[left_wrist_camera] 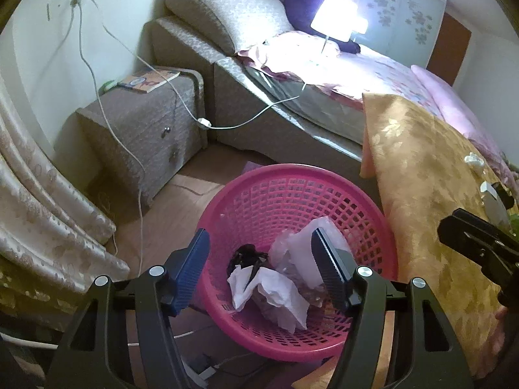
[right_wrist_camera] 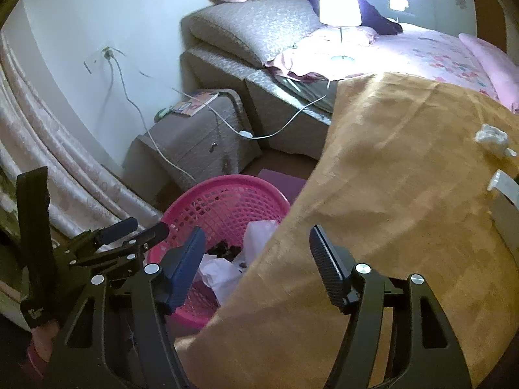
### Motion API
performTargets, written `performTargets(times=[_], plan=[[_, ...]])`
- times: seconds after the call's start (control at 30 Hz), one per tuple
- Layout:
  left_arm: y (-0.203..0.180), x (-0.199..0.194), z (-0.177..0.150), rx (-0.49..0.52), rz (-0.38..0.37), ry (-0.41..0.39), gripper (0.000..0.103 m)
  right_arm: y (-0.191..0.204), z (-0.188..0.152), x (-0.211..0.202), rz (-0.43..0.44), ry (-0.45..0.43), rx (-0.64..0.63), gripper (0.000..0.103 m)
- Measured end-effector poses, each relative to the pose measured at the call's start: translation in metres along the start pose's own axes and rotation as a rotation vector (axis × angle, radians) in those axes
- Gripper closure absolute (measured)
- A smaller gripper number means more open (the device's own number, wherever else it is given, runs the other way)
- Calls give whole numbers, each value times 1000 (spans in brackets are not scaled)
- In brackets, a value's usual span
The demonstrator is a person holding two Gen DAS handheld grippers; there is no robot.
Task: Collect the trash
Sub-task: 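Reach the right gripper to the white barcode box and grasp it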
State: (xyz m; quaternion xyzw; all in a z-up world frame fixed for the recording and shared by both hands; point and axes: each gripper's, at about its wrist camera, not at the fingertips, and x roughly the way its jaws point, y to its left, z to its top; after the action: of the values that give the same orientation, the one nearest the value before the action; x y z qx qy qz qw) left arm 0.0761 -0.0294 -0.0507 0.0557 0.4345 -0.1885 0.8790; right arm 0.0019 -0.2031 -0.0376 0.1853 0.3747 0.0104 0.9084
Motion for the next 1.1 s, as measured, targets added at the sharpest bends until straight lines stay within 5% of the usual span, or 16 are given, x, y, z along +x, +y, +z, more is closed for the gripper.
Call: performTargets(times=[0.8, 1.1], plan=[[-90, -26, -15, 188, -135, -12, 40, -105, -54, -85, -189, -94, 156, 38], [-129, -25, -12, 224, -193, 12, 40, -158, -33, -106, -307, -153, 155, 38]])
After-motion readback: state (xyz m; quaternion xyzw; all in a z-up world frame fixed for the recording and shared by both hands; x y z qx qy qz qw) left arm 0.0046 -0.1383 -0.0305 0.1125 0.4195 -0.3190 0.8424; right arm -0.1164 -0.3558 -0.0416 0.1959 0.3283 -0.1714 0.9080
